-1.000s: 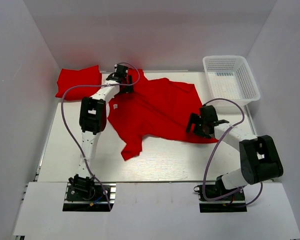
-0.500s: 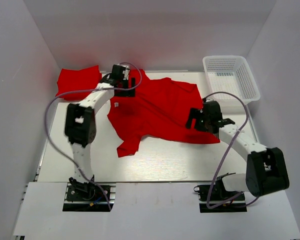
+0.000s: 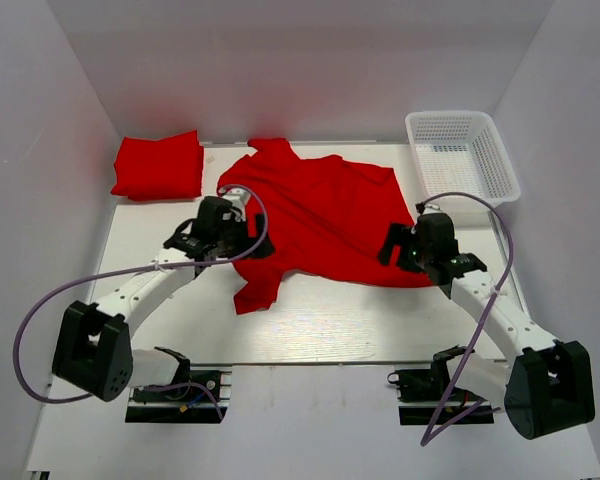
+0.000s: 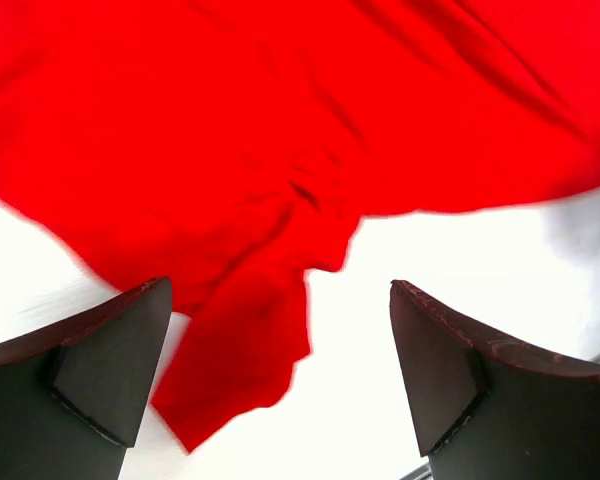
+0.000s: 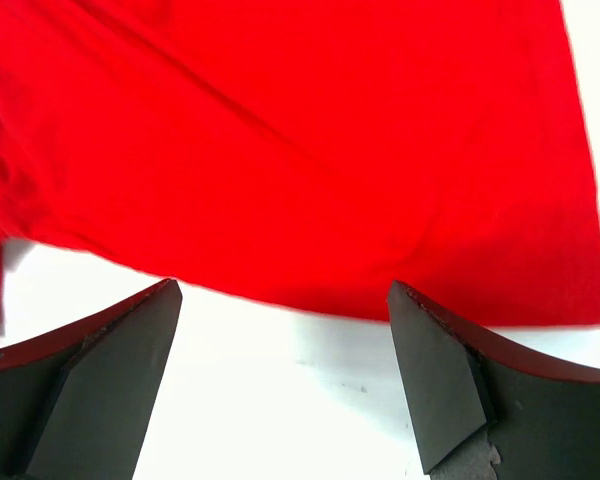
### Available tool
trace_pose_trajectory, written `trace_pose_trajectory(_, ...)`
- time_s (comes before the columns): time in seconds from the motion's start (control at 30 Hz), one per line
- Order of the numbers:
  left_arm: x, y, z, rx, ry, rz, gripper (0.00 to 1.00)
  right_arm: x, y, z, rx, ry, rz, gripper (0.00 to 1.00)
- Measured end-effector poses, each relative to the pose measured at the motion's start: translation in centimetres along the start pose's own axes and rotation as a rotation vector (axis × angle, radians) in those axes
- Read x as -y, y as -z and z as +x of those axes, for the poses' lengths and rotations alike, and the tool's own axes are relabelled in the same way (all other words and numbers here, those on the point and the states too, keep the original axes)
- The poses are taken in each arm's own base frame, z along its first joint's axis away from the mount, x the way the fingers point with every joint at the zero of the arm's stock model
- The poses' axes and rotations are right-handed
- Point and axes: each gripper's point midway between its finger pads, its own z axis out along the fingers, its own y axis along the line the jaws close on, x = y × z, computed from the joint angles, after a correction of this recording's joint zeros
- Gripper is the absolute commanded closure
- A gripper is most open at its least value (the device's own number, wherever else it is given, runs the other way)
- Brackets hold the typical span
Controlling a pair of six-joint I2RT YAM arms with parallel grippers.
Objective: Fold and stack the t-shirts
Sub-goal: Flatten out the tshirt
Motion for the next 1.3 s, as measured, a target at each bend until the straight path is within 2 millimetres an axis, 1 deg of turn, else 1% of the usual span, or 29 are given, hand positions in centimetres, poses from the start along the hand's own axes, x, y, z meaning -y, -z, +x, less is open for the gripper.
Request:
trace_pose_trajectory(0.1,2.0,-1.2,1.4,-0.05,-0.06,0.021,0.0,0.7,0.0,1.8,-0.038,-0.012,0.012,0.1)
trace_pose_trajectory(0.17,2.9,-2.6,2.6,-0.102,-0.106,-0.003,0.0,0.9,0.0,2.5,-0.052,-0.017,0.019,0.1)
trace_pose_trajectory(0.23,3.4,-4.0,3.5,-0.139,-0.149,-0.046,0.0,1.2,0.0,3.0,-0.065,-0.021,0.025,0.1)
trace_pose_trajectory(0.33,3.0,-5.4,5.0,-0.186,-0.212,-0.146,0.0,1.5,0.1,3.8,-0.078,-0.026,0.035,0.1)
trace_pose_trajectory(0.4,2.0,-5.7,5.6,-0.208,-0.245,-0.225,0.0,1.8,0.2,4.2,-0.086,-0.027,0.043,0.1)
trace_pose_trajectory(0.47,1.0,-6.1,5.8,-0.217,-0.267,-0.294,0.04,2.0,0.2,4.5,-0.092,-0.027,0.05,0.1)
trace_pose_trajectory(0.5,0.5,-6.2,5.9,-0.223,-0.278,-0.33,0.11,2.1,0.2,4.6,-0.098,-0.027,0.054,0.1)
trace_pose_trajectory(0.57,-0.2,-6.5,5.9,-0.23,-0.292,-0.377,0.17,2.2,0.2,4.9,-0.105,-0.028,0.059,0.1)
trace_pose_trajectory(0.6,-0.4,-6.5,6.0,-0.233,-0.299,-0.395,0.26,2.2,0.2,5.0,-0.107,-0.028,0.06,0.1)
trace_pose_trajectory(0.67,-0.6,-6.6,6.1,-0.236,-0.307,-0.418,0.34,2.2,0.2,5.0,-0.107,-0.028,0.06,0.1)
trace_pose_trajectory(0.7,-0.5,-6.6,6.3,-0.238,-0.313,-0.422,0.5,2.3,0.2,5.0,-0.108,-0.028,0.06,0.1)
trace_pose_trajectory(0.8,0.2,-6.5,6.4,-0.234,-0.325,-0.416,0.8,2.3,0.2,5.0,-0.108,-0.028,0.061,0.1)
trace_pose_trajectory(0.83,0.5,-6.6,6.3,-0.231,-0.325,-0.41,1.0,2.3,0.2,5.1,-0.109,-0.028,0.061,0.1)
trace_pose_trajectory(1.0,2.9,-6.6,6.2,-0.223,-0.355,-0.355,1.0,2.6,0.0,5.8,-0.129,-0.028,0.07,0.1)
trace_pose_trajectory(1.1,4.7,-6.5,6.5,-0.231,-0.375,-0.315,1.0,2.7,-0.1,6.0,-0.134,-0.028,0.072,0.1)
trace_pose_trajectory(1.2,6.9,-6.5,7.8,-0.264,-0.388,-0.244,1.0,3.0,-0.2,6.3,-0.141,-0.029,0.082,0.1)
trace_pose_trajectory(1.3,8.1,-6.5,9.7,-0.311,-0.391,-0.204,1.0,3.2,-0.2,6.7,-0.151,-0.033,0.096,0.1)
